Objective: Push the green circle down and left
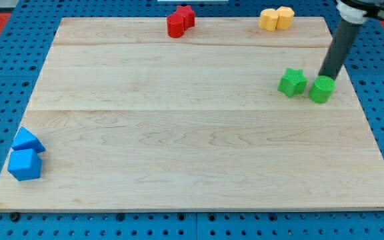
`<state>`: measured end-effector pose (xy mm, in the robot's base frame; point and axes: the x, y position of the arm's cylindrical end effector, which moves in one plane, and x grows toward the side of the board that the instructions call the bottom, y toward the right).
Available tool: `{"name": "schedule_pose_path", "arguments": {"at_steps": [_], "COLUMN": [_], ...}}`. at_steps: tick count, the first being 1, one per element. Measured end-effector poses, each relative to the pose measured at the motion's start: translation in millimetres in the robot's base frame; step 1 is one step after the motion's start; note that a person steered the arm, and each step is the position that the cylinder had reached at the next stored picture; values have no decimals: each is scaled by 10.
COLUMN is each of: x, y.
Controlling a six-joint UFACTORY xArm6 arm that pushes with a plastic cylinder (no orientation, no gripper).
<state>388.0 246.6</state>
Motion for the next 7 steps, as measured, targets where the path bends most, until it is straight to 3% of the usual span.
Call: {"name": "schedule_pose_path", "arguments": {"at_steps": [2, 3, 4, 5, 7], "x": [346, 378, 378, 562, 904], "y": [-625, -478, 353, 598, -955]}}
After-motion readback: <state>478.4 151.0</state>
